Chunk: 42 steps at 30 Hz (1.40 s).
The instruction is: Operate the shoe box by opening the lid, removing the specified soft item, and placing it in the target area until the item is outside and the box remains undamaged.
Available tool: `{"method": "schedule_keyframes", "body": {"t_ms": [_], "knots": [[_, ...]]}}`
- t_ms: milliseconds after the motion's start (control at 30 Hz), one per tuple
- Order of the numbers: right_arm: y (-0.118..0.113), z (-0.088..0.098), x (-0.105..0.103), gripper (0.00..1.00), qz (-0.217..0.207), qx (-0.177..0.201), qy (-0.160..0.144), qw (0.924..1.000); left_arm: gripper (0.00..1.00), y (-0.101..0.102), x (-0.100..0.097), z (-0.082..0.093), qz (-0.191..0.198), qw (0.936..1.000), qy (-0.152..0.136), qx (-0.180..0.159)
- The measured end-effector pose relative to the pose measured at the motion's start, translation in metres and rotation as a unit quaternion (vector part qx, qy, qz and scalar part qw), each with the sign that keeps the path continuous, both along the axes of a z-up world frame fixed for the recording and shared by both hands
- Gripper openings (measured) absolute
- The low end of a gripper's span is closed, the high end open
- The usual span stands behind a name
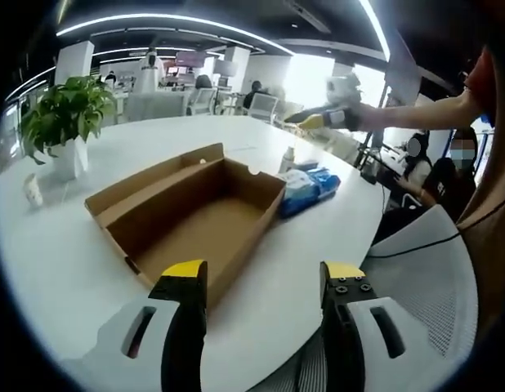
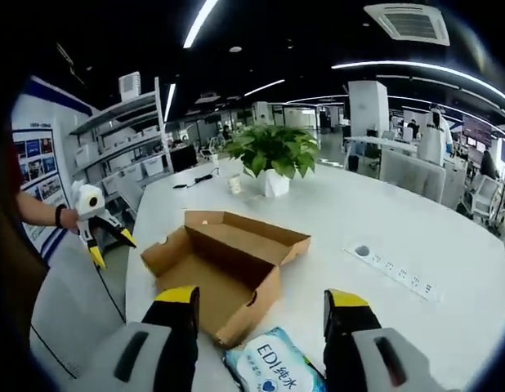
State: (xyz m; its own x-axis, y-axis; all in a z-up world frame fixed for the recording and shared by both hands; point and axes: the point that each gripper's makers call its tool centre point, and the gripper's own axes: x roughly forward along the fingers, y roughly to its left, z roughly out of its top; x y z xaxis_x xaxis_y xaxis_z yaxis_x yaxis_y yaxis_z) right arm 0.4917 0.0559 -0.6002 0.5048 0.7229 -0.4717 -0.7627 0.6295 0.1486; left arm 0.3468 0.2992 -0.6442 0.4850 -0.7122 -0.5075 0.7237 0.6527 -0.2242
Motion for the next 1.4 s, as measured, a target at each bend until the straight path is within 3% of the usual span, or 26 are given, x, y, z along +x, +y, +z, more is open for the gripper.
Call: {"method": "schedule_keyframes", "body": {"t_ms": [433,667,800,867,1067,1167,1400], "knots": [[0.043,-0.011,-0.047,0.66,0.016,0.030,0.011,0.9994,0.55,0.009,0.013,-0.001,0.048,0.9988,-0.002,-0.006],[0.051,-0.017,-0.063,0.67,0.023,0.032,0.018,0.9991,0.55,0.018,0.019,-0.003,0.076,0.9971,-0.007,0.004],[0.053,-0.019,-0.068,0.68,0.024,0.032,0.020,0.9990,0.55,0.027,0.028,-0.002,0.113,0.9935,-0.008,0.000],[0.054,-0.019,-0.069,0.69,0.022,0.032,0.020,0.9990,0.55,0.039,0.035,-0.005,0.144,0.9891,-0.019,0.021],[0.056,-0.017,-0.072,0.69,0.023,0.033,0.016,0.9991,0.58,0.067,0.046,-0.017,0.226,0.9734,0.010,0.038],[0.059,-0.017,-0.077,0.69,0.029,0.029,0.014,0.9991,0.59,0.080,0.047,-0.028,0.280,0.9579,0.048,0.039],[0.062,-0.024,-0.085,0.70,0.038,0.023,0.019,0.9988,0.58,0.073,0.044,-0.046,0.296,0.9500,0.080,0.059]]}}
